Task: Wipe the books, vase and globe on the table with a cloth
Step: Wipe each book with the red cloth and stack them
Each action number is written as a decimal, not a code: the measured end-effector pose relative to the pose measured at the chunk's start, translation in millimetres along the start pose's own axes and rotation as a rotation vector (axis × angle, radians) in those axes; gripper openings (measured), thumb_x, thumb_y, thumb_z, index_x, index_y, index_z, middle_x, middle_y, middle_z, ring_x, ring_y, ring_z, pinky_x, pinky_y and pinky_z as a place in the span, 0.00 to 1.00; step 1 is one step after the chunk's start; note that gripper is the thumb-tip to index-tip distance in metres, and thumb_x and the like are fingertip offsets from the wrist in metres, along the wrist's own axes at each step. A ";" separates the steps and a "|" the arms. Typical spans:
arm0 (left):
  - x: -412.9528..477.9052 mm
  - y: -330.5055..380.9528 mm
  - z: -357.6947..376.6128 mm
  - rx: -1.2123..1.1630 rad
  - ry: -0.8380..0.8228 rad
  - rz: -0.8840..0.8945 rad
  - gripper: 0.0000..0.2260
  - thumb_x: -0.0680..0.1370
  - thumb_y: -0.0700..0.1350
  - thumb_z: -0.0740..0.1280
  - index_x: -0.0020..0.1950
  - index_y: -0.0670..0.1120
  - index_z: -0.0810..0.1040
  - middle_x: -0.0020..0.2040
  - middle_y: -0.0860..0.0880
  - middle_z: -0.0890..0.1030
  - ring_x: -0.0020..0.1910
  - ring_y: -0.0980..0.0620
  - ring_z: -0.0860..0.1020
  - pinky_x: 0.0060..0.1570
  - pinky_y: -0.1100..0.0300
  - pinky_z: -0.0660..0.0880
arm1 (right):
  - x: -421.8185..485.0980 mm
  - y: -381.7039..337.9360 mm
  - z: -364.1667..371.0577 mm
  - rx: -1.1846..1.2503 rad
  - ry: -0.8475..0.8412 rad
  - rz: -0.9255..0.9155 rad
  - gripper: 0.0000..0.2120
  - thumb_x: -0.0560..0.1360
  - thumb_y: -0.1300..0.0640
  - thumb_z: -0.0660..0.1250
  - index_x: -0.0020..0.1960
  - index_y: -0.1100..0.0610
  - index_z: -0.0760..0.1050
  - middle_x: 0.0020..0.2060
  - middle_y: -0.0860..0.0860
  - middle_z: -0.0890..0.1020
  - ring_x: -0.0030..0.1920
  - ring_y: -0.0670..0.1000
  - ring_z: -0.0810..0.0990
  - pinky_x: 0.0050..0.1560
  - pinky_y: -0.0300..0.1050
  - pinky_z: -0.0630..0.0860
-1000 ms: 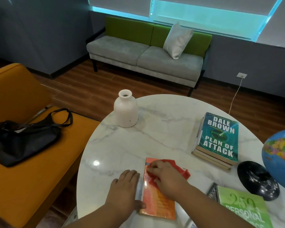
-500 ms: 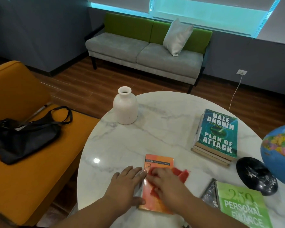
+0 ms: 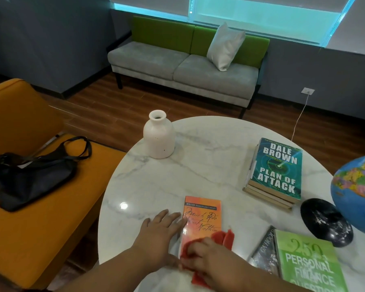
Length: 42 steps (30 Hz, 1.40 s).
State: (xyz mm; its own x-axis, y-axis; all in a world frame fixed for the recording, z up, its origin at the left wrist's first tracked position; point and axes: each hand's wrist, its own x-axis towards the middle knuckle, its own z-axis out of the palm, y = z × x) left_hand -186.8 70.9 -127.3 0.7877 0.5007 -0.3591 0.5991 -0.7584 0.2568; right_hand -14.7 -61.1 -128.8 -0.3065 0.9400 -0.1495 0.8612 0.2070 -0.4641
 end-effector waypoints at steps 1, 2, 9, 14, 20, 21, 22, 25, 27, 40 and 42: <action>0.1 -0.2 -0.9 0.003 -0.006 0.000 0.46 0.68 0.68 0.67 0.77 0.61 0.43 0.79 0.58 0.48 0.78 0.51 0.44 0.73 0.42 0.52 | -4.4 7.6 -0.4 -0.028 -0.049 -0.057 0.16 0.79 0.49 0.59 0.65 0.42 0.72 0.62 0.45 0.72 0.61 0.50 0.70 0.62 0.48 0.67; 0.1 0.1 -1.9 0.001 -0.012 -0.003 0.46 0.68 0.68 0.68 0.77 0.62 0.43 0.79 0.58 0.48 0.78 0.51 0.43 0.73 0.42 0.52 | -4.7 15.4 -5.3 -0.051 -0.048 -0.084 0.16 0.79 0.47 0.58 0.66 0.41 0.72 0.62 0.44 0.73 0.61 0.49 0.70 0.63 0.49 0.67; -3.0 2.4 -2.0 -0.027 -0.029 -0.022 0.46 0.68 0.69 0.67 0.77 0.63 0.41 0.79 0.57 0.48 0.78 0.52 0.43 0.73 0.44 0.51 | 17.0 43.6 -16.1 -0.050 0.262 0.324 0.29 0.71 0.39 0.47 0.66 0.44 0.74 0.63 0.44 0.73 0.60 0.51 0.71 0.63 0.48 0.71; -5.3 2.5 -2.1 -0.027 -0.050 -0.044 0.45 0.69 0.70 0.65 0.76 0.64 0.40 0.79 0.57 0.46 0.77 0.51 0.42 0.72 0.43 0.50 | -3.1 12.4 2.7 -0.030 -0.003 0.010 0.15 0.78 0.46 0.59 0.63 0.42 0.73 0.62 0.44 0.71 0.61 0.50 0.72 0.62 0.47 0.70; -6.7 8.5 -3.5 -0.081 0.001 -0.089 0.46 0.65 0.68 0.70 0.76 0.63 0.48 0.76 0.57 0.52 0.75 0.52 0.50 0.68 0.49 0.55 | 14.0 39.8 -26.6 -0.044 0.178 0.245 0.22 0.76 0.42 0.52 0.66 0.41 0.72 0.63 0.42 0.74 0.60 0.48 0.71 0.64 0.40 0.69; -7.1 9.4 -4.0 -0.097 0.017 -0.115 0.45 0.64 0.68 0.71 0.75 0.61 0.52 0.74 0.58 0.56 0.73 0.53 0.53 0.66 0.52 0.56 | 19.0 42.3 -26.8 -0.009 0.242 0.333 0.22 0.77 0.43 0.52 0.68 0.42 0.72 0.65 0.43 0.72 0.62 0.48 0.69 0.66 0.41 0.68; -7.6 10.3 -4.7 -0.103 0.028 -0.143 0.43 0.63 0.68 0.71 0.74 0.59 0.57 0.71 0.57 0.59 0.71 0.54 0.57 0.64 0.54 0.58 | 22.8 40.7 -26.9 0.013 0.256 0.420 0.20 0.79 0.45 0.53 0.69 0.43 0.71 0.66 0.43 0.70 0.62 0.49 0.67 0.66 0.42 0.67; -6.7 17.1 -9.8 -0.063 -0.018 -0.167 0.34 0.65 0.66 0.71 0.67 0.56 0.68 0.62 0.55 0.67 0.64 0.53 0.64 0.59 0.57 0.62 | 30.5 32.2 -24.8 0.010 0.254 0.553 0.20 0.81 0.55 0.56 0.71 0.43 0.68 0.67 0.43 0.67 0.62 0.49 0.65 0.65 0.43 0.67; -2.9 23.3 -12.4 -0.114 -0.064 -0.198 0.29 0.66 0.62 0.72 0.64 0.54 0.72 0.59 0.53 0.70 0.61 0.51 0.67 0.57 0.58 0.66 | 33.6 30.4 -20.1 0.037 0.255 0.625 0.21 0.80 0.58 0.56 0.71 0.43 0.68 0.67 0.43 0.66 0.60 0.49 0.65 0.63 0.45 0.69; -5.4 46.6 -24.2 -1.227 -0.220 -0.384 0.21 0.67 0.37 0.74 0.57 0.46 0.73 0.52 0.44 0.82 0.46 0.48 0.82 0.43 0.59 0.79 | 29.7 24.5 -24.3 0.367 0.507 0.786 0.18 0.78 0.59 0.65 0.67 0.49 0.72 0.57 0.46 0.68 0.53 0.44 0.72 0.61 0.32 0.64; -7.1 54.6 -29.2 -1.259 -0.169 -0.354 0.21 0.68 0.34 0.72 0.57 0.49 0.73 0.51 0.43 0.80 0.44 0.46 0.81 0.43 0.57 0.79 | 24.1 20.9 -22.9 0.467 0.582 0.813 0.19 0.77 0.59 0.66 0.67 0.48 0.71 0.56 0.45 0.68 0.50 0.42 0.71 0.56 0.28 0.63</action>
State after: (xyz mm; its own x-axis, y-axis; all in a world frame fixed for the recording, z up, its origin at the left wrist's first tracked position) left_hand -155.5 38.1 -84.5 0.5892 0.4631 -0.6621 0.5629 0.3525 0.7476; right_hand 5.2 -27.9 -122.0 0.6253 0.7586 -0.1830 0.4438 -0.5386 -0.7162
